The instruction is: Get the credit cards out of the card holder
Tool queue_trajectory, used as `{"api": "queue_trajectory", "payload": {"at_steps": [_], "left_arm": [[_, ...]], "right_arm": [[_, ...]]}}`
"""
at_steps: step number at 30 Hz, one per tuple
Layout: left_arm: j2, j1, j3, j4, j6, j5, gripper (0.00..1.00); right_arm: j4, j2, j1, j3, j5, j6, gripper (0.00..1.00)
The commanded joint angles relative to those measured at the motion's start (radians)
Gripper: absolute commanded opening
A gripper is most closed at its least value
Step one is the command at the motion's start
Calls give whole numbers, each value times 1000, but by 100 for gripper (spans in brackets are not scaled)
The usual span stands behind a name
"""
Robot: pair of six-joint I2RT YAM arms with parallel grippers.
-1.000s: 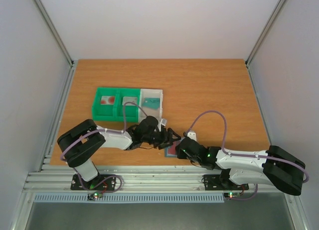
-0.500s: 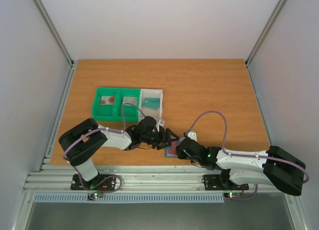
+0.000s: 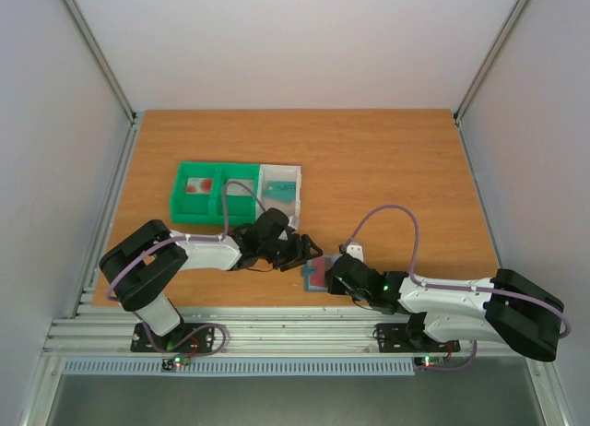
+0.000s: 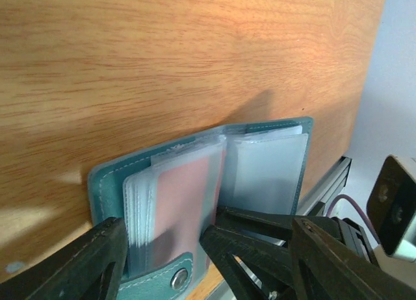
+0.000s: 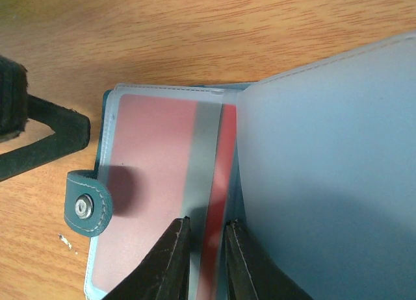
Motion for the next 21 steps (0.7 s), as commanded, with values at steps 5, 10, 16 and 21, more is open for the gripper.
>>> {"api": "queue_trajectory", "payload": {"at_steps": [5, 10, 16, 21], "left_arm": [[-2, 6, 37, 14, 42, 3, 69], [0, 7, 55, 21, 56, -2, 69], [31, 7, 87, 20, 71, 7, 69], [54, 7, 95, 17, 80, 2, 69]], "right_arm": [[-68, 32, -2, -9, -5, 8, 18], [-68, 31, -2, -9, -7, 9, 18], [-70, 31, -2, -9, -6, 9, 18], [-70, 30, -2, -9, -7, 9, 17]]}}
